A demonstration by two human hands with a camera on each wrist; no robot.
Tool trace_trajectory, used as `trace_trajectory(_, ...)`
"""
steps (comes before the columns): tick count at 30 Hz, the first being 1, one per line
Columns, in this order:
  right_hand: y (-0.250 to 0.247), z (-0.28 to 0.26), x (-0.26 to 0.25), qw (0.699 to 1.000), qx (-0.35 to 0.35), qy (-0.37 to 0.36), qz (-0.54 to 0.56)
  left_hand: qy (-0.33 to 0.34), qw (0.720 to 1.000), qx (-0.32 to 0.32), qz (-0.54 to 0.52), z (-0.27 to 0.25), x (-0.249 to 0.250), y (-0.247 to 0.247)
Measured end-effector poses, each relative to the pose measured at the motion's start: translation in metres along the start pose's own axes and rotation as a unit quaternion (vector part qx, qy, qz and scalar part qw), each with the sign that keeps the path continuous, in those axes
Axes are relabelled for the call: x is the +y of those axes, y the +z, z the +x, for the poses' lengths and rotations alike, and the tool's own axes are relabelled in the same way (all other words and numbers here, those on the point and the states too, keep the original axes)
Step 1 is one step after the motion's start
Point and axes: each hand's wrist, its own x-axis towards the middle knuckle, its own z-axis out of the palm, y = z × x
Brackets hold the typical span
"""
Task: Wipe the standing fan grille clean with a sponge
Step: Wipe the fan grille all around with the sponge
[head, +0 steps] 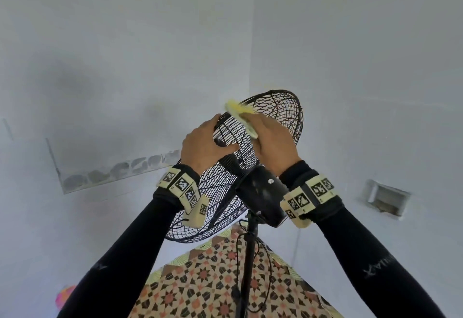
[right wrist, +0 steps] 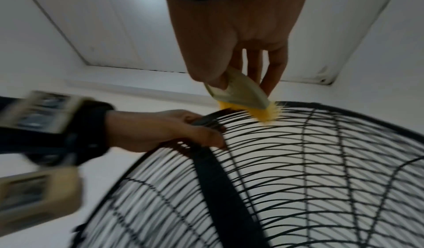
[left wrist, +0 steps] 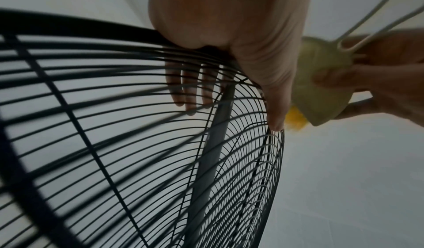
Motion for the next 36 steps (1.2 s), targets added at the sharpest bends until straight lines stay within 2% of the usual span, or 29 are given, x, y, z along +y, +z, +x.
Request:
trace_trajectory(2,-0.007,-0.005,-0.015,0.997,-0.023,-0.05,0.045,-0.004,1.0,0.0,0.0,-0.001,0.002,0.001)
trace_trajectory(3,-0.014,-0.004,-0.018,0.995,-0.027,-0.052,0.08,-0.005,1.0,-0.001,0.002,-0.001,0.003,0.001)
trace_trajectory(6,-0.028,0.009,-0.003,0.983,0.021,0.052,0.173,-0.003,1.0,-0.007,0.001,-0.003,0.007,-0.003)
trace_trajectory(8,-0.029,0.02,0.018,0.975,0.086,0.139,0.152,0.0,1.0,-0.014,-0.007,-0.004,0.008,-0.005)
trace_trajectory(10,-0.025,0.027,0.032,0.971,0.114,0.177,0.109,0.0,1.0,-0.017,-0.009,-0.005,0.008,-0.005)
trace_trajectory(13,-0.017,0.026,0.02,0.988,0.019,0.146,0.049,-0.003,1.0,-0.011,-0.005,-0.004,0.005,-0.003)
trace_trajectory(15,-0.014,0.016,-0.002,0.996,-0.036,0.07,0.04,-0.01,1.0,-0.009,0.005,-0.003,0.003,-0.002)
trace_trajectory(17,-0.017,0.006,-0.021,0.995,-0.071,-0.011,0.066,-0.018,1.0,-0.007,0.014,-0.003,0.003,0.0)
trace_trajectory(19,-0.024,0.003,-0.028,0.985,-0.114,-0.047,0.118,-0.027,0.999,-0.01,0.017,-0.004,0.005,0.0)
trace_trajectory(21,-0.032,0.006,-0.019,0.976,-0.102,-0.023,0.191,-0.021,0.999,-0.008,0.024,-0.004,0.007,0.0)
trace_trajectory(23,-0.037,0.012,-0.001,0.963,-0.028,0.077,0.255,-0.008,1.0,-0.004,0.009,-0.005,0.005,0.0)
trace_trajectory(25,-0.033,0.017,0.021,0.961,0.064,0.173,0.206,-0.004,1.0,-0.003,-0.009,-0.006,0.002,0.0)
trace_trajectory(27,-0.02,0.016,0.036,0.968,0.092,0.206,0.111,-0.007,1.0,-0.005,-0.008,-0.007,0.0,0.0)
trace_trajectory(30,-0.004,0.005,0.031,0.98,0.054,0.175,0.076,-0.014,1.0,-0.02,-0.004,-0.007,0.002,-0.003)
trace_trajectory(36,-0.021,-0.028,-0.002,0.975,0.034,0.089,0.198,-0.023,1.0,-0.013,0.003,-0.006,0.001,-0.003)
